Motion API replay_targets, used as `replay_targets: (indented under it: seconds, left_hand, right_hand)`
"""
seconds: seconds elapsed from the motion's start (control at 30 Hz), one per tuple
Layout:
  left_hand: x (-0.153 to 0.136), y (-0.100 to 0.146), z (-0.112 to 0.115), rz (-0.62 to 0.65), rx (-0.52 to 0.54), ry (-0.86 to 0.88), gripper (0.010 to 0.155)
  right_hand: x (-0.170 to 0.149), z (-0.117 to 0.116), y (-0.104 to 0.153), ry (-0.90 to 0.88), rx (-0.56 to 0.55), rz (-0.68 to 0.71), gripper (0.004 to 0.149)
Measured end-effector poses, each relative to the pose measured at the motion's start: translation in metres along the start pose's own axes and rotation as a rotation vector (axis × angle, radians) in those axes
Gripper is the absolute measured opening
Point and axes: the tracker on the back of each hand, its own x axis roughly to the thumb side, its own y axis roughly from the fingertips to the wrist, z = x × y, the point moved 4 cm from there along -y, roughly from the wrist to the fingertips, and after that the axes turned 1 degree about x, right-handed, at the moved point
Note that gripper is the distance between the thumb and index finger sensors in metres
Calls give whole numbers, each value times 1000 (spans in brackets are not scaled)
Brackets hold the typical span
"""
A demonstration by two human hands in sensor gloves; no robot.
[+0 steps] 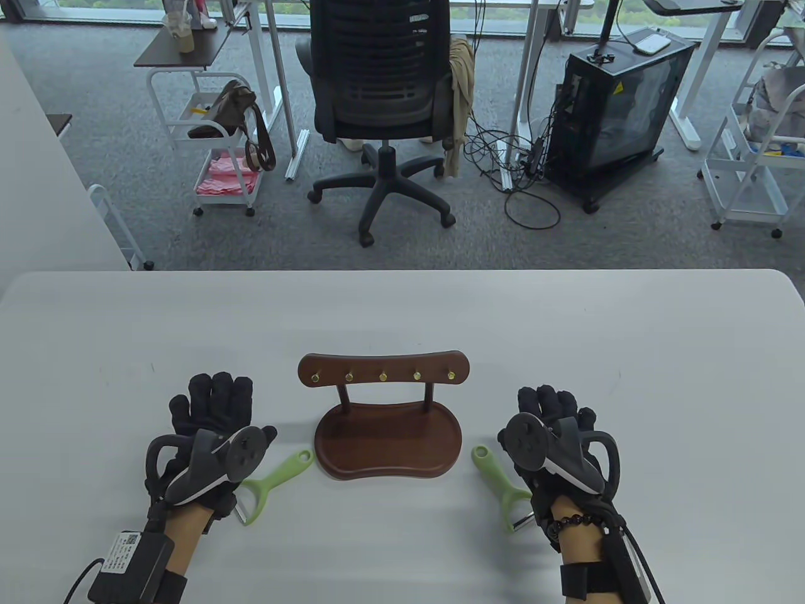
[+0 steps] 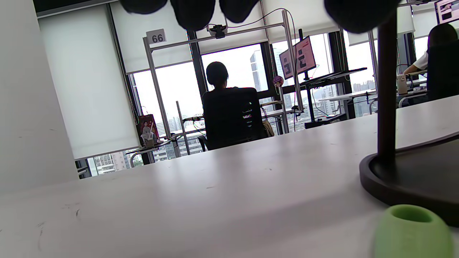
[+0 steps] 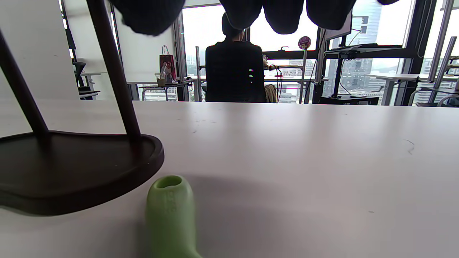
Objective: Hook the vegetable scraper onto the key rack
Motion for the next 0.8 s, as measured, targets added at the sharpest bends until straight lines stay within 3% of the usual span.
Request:
replay_targets:
  seconds: [0.23, 0.57, 0.8]
  left_hand:
    - [1, -1, -1, 3, 9, -5, 83]
    - [1, 0, -1, 5, 13, -1, 83]
    - [1, 0, -1, 5, 13, 1, 83]
  right_hand:
    - [8, -16, -6, 11, 64, -13, 76]
    - [27, -68, -17, 158, 295, -22, 69]
    - [33, -83, -17, 232, 359, -30, 68]
